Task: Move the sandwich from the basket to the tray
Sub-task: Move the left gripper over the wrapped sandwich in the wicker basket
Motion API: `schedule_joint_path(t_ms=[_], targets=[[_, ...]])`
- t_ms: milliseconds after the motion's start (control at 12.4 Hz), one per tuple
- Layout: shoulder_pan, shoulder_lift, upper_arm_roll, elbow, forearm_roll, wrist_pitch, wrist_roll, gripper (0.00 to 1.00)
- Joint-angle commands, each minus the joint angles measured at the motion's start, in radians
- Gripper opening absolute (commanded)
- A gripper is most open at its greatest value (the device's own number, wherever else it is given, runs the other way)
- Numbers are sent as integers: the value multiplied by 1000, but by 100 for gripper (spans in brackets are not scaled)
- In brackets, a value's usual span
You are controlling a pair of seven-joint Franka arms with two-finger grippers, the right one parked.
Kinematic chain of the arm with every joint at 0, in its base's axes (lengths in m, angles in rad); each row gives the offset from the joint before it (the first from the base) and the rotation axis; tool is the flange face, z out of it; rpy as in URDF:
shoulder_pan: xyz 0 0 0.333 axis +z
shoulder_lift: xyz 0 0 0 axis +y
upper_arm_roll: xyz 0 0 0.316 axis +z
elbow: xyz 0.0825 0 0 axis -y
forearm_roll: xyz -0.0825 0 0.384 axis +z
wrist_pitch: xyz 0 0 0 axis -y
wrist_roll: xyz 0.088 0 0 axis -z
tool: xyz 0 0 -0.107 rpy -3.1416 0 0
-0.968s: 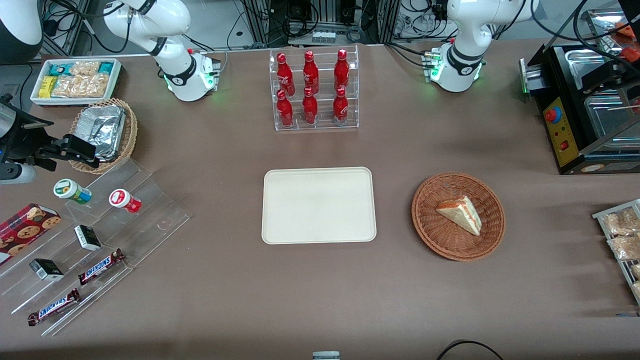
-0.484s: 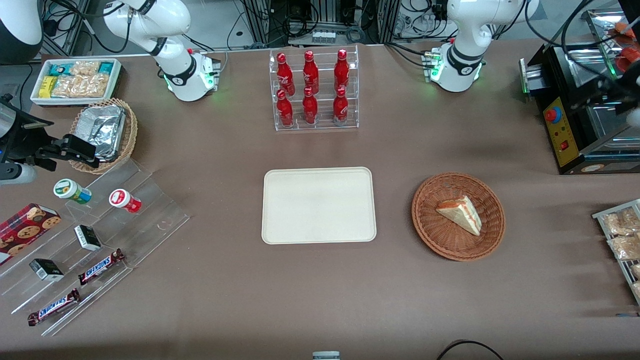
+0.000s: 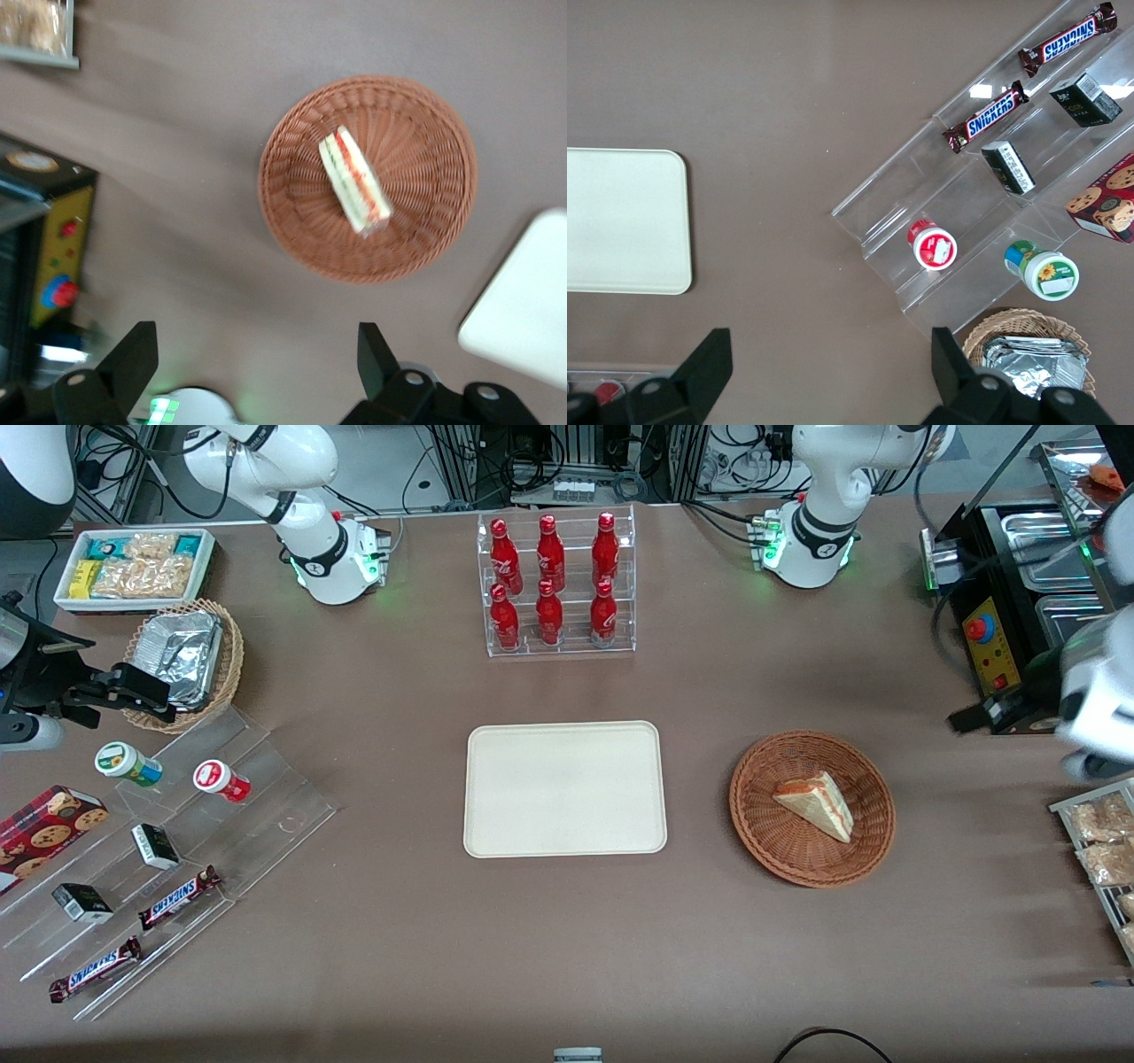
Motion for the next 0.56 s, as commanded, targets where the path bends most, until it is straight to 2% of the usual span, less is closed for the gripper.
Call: schedule_joint_path(t_ms=[0,323,484], targets=[[-24,8,6,-65,-4,97,-167,99],[-21,-55,8,-292,-69,364,-489,99],[-29,-60,5,-374,-72,470,-590,99]])
